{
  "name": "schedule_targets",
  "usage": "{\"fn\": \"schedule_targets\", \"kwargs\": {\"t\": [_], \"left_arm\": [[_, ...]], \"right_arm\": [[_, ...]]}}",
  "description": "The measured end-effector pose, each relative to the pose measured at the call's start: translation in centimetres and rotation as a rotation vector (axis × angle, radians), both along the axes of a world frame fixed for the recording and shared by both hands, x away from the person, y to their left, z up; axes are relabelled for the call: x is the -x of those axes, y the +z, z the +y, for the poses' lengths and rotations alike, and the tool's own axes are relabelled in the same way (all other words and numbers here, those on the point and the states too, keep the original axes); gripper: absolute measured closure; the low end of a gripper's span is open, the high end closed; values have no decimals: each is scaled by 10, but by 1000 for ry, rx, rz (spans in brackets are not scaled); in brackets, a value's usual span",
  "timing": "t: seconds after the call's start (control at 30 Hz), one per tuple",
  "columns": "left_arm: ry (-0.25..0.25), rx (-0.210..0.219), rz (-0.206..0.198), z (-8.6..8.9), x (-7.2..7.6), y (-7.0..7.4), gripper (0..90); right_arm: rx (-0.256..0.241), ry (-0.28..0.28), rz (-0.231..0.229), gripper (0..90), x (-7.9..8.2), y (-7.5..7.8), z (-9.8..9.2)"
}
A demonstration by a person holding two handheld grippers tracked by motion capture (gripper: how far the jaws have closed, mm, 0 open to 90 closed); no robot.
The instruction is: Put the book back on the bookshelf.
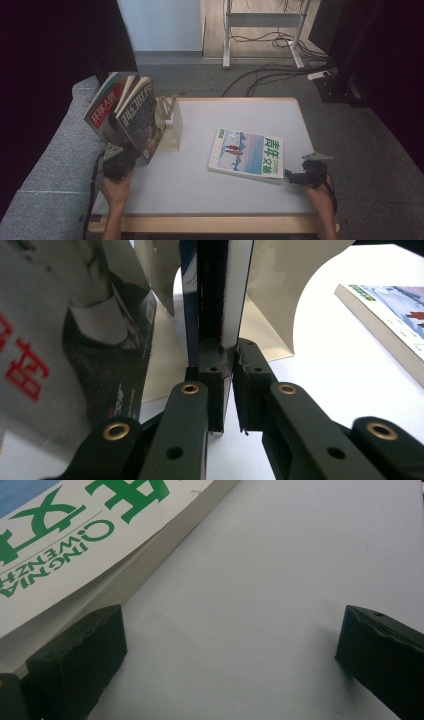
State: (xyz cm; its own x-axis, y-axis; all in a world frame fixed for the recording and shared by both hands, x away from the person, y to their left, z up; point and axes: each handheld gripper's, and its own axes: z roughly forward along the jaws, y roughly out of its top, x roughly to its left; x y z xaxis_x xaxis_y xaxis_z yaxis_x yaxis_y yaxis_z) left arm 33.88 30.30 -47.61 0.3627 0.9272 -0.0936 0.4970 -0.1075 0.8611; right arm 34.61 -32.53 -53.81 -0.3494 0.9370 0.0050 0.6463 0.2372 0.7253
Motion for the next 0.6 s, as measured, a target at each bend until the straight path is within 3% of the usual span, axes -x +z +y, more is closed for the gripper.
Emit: {"fn": "schedule_targets", "kwargs": {"t": [0.3, 0.6], "left_arm": [[8, -14, 9, -11, -16, 2, 831], [26, -14, 13, -10, -19, 2, 830]], "right_arm": [[-1, 0, 0, 0, 0, 0, 0], [-1, 0, 1, 0, 0, 0, 0]]}}
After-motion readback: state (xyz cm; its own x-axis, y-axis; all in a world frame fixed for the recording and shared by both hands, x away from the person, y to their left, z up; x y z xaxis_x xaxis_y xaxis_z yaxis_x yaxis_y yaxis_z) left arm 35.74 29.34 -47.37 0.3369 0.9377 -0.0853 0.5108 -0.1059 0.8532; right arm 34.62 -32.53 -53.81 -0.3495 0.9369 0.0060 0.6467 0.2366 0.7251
